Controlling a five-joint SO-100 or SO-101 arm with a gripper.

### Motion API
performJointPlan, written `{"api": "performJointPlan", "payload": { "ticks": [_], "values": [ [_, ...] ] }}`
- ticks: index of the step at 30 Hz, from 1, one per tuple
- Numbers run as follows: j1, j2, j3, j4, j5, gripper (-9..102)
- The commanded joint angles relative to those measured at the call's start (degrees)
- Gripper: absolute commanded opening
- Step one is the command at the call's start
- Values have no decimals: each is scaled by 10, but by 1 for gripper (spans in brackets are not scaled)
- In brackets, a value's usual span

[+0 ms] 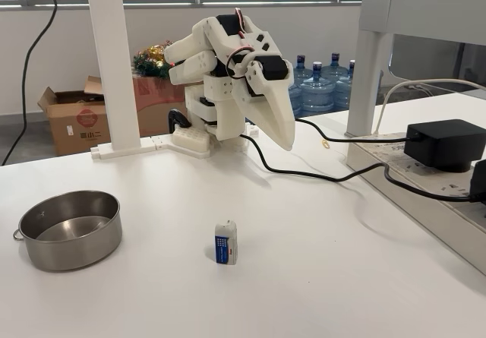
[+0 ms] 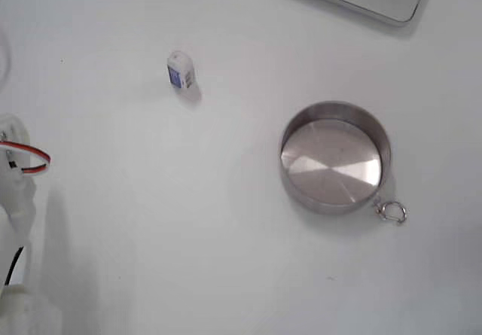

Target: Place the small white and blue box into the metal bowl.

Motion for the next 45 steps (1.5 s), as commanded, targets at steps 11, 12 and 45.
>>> {"api": "performJointPlan", "payload": {
  "ticks": [11, 12, 45],
  "values": [
    [-3, 8, 26, 1, -6, -3],
    [-3, 8, 26, 1, -6, -3],
    [8, 8, 28, -2, -9, -3]
  ]
}}
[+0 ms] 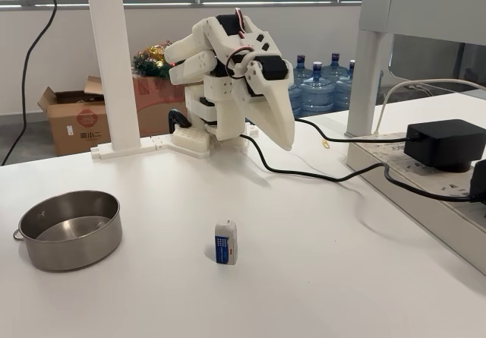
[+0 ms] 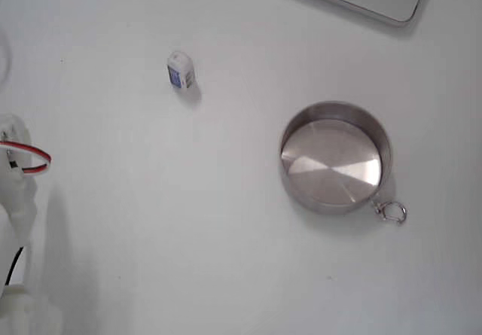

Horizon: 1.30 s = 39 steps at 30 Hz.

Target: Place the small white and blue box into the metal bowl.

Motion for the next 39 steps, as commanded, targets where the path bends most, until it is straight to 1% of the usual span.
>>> {"api": "performJointPlan", "payload": {
  "ticks": [1, 5, 11, 13, 18, 27, 32, 33, 35, 39],
  "values": [
    [11, 9, 28, -11, -2, -3],
    [60, 9, 31, -83, -1, -3],
    [114, 7, 31, -138, 3, -3],
    [136, 7, 31, -166, 40, -3],
    [171, 6, 31, -193, 240, -3],
    [201, -3, 31, -185, 700, -3],
    [215, -82, 33, -196, 889, -3],
    [220, -104, 33, -210, 920, -3],
    [235, -157, 33, -264, 958, -3],
    [243, -302, 33, -417, 963, -3]
  ]
}}
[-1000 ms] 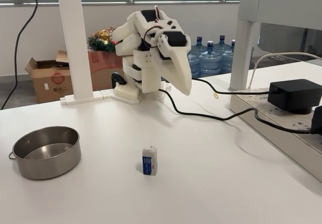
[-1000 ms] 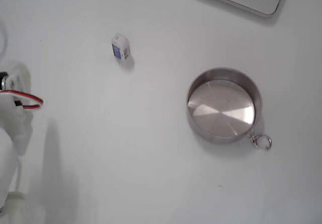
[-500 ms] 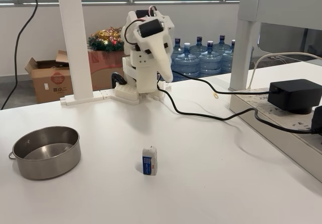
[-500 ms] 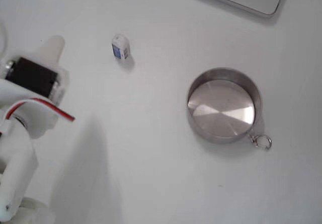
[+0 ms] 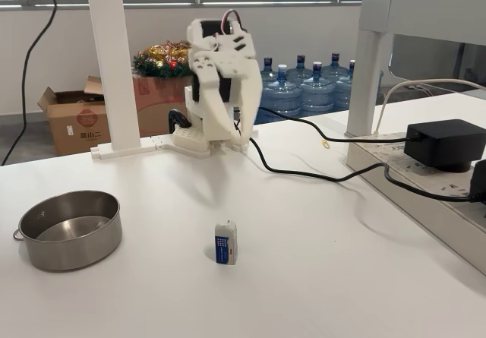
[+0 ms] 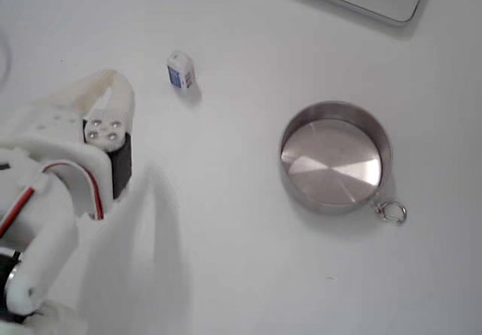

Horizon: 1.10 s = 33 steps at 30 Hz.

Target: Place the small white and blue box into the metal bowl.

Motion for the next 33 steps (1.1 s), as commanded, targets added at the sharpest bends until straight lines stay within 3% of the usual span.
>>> {"api": "performJointPlan", "payload": {
  "ticks": [1, 7, 16, 24, 33],
  "values": [
    [11, -161, 32, -175, 13, -3],
    [12, -353, 25, -406, 13, -3],
    [44, -541, 25, -618, 12, -3],
    [44, -648, 24, -728, 12, -3],
    [42, -648, 23, -738, 12, -3]
  ]
}}
